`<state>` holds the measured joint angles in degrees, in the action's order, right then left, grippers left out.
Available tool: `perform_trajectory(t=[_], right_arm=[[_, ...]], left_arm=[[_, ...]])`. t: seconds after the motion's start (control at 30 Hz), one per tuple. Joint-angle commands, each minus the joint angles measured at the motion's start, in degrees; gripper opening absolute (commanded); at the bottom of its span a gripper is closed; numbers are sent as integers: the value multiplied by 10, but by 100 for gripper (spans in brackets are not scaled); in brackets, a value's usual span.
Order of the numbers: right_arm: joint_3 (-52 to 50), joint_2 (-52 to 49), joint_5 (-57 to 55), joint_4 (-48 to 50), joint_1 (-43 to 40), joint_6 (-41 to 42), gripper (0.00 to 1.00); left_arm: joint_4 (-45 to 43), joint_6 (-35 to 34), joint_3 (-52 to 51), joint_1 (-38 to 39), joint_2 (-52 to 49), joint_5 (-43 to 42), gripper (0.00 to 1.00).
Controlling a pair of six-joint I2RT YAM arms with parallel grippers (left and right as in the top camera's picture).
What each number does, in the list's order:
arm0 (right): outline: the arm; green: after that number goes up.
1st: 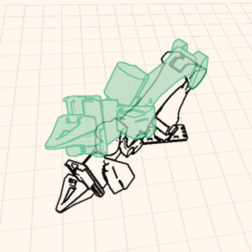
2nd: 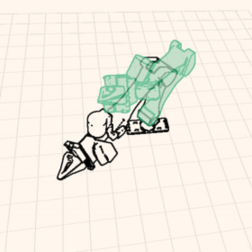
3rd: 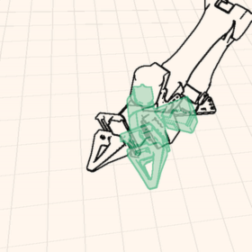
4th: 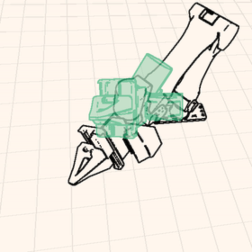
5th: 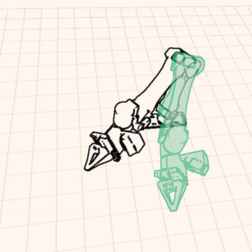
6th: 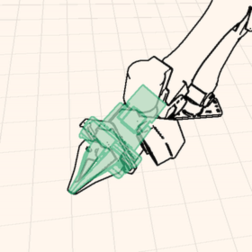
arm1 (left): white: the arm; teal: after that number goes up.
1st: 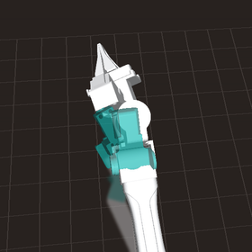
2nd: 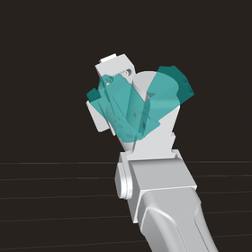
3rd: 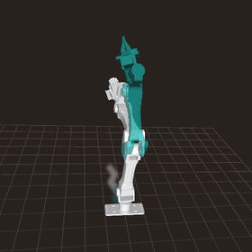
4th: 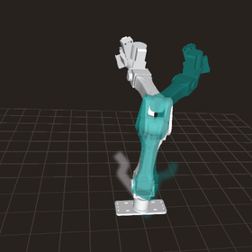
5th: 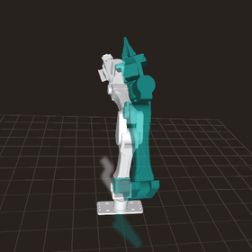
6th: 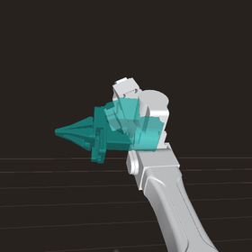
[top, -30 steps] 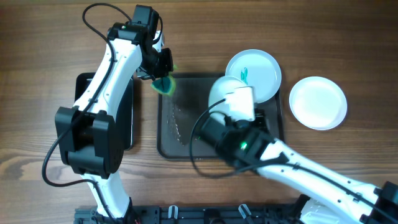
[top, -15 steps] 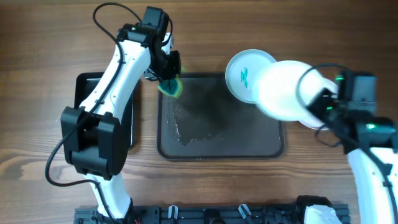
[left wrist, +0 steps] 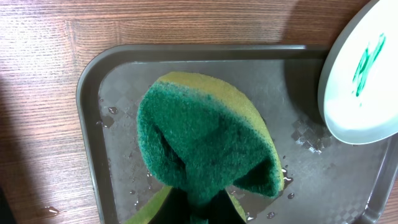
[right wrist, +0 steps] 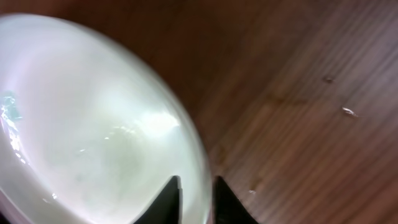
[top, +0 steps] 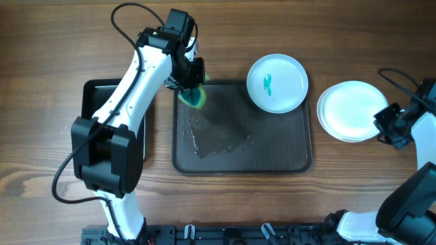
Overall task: Clean dirty plates on tray and stack at the side
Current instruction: 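Carry the plate with the right gripper and stack it on the cleaned plate, then grasp the last plate with the right gripper and tilt it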
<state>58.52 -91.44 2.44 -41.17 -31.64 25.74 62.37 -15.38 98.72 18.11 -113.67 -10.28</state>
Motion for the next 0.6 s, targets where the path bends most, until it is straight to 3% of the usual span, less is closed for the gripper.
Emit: perform_trajectory(t=[0.0, 0.17, 0.27, 0.4, 0.57], right_arm=[[11, 12, 83, -3, 17, -50, 30], [122, 18, 132, -95, 81, -92, 31], [130, 12, 193, -63, 161, -82, 31], [130, -47, 126, -48, 265, 15, 27], [130, -129, 51, -24, 331, 57, 24]], left_arm=[[-2, -6, -3, 2, 6, 6, 4], [-3, -5, -3, 2, 6, 6, 4], [-6, -5, -3, 2, 6, 6, 4], [-12, -5, -3, 2, 6, 10, 4], [-12, -5, -3, 2, 6, 10, 4]])
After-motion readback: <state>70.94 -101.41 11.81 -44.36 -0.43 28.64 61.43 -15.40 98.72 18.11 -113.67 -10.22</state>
